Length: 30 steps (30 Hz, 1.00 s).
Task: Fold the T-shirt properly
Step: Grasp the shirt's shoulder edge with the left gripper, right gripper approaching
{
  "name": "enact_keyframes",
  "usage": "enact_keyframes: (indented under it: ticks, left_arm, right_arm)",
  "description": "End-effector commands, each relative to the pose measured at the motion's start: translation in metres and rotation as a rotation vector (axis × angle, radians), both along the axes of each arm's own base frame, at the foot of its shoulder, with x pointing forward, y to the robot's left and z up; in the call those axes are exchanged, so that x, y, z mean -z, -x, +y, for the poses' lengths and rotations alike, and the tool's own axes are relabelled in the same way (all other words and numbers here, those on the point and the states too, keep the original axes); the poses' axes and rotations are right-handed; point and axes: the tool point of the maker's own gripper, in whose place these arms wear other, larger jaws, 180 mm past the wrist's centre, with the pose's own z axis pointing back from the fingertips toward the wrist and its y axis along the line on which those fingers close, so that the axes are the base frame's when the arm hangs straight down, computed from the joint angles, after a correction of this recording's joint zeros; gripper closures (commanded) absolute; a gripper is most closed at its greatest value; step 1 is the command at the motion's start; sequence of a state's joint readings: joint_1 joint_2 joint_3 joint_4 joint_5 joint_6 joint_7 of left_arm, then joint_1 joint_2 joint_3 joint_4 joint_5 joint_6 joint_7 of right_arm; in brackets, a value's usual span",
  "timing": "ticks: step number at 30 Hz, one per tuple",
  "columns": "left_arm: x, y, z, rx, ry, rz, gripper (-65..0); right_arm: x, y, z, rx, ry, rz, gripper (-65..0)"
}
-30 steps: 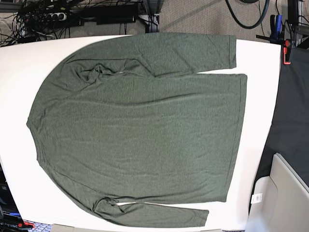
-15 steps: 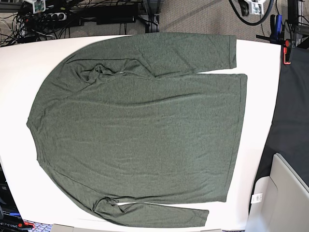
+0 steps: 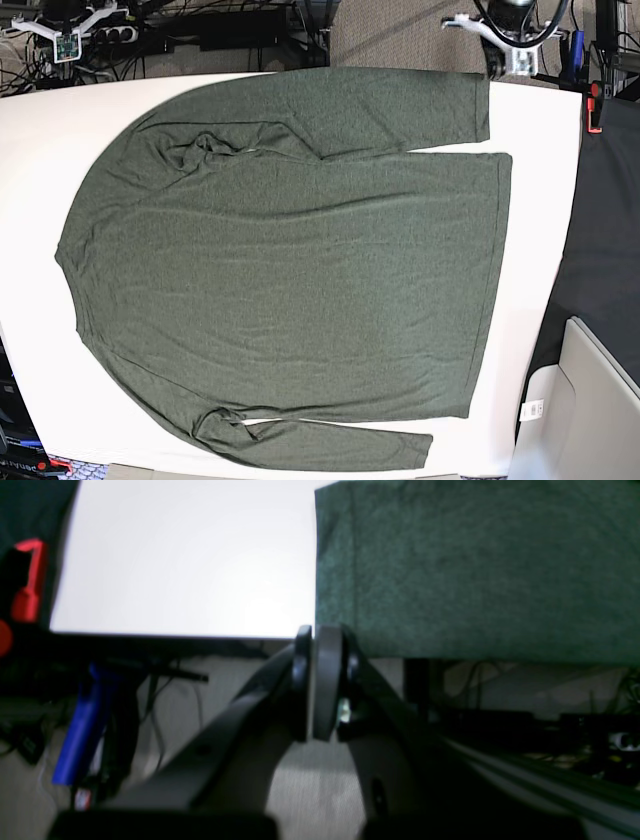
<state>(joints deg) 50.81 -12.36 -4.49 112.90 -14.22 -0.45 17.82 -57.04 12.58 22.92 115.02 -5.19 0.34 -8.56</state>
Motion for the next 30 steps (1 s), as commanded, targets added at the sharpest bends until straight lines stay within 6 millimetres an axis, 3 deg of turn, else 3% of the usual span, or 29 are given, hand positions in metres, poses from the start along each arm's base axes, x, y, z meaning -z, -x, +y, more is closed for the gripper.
enact_keyframes:
  ticks: [1, 6, 13, 22, 30]
  left_arm:
    - [-0.01, -0.012, -0.006, 0.017, 0.008, -0.04, -0.1]
    - [-0.009, -0.034, -0.017, -0.027, 0.053, -0.032, -1.1]
    - [-0.012, -0.043, -0.02, -0.027, 0.062, -0.01, -13.9]
    - [-0.013, -0.044, -0.02, -0.023, 0.061, -0.007, -25.2]
    - [-0.005, -0.04, -0.018, -0.03, 0.06, 0.014, -33.7]
  right_arm:
    - [-0.009, -0.01, 0.005, -0.022, 0.001, -0.047, 0.0]
    - [-0.004, -0.023, 0.014, -0.018, -0.029, -0.054, -1.1]
    - [0.002, -0.031, 0.013, 0.057, -0.052, -0.046, -17.3]
    - [-0.004, -0.048, 0.014, 0.049, -0.055, -0.09, -17.5]
    - [-0.006, -0.05, 0.012, 0.052, -0.051, -0.1, -17.5]
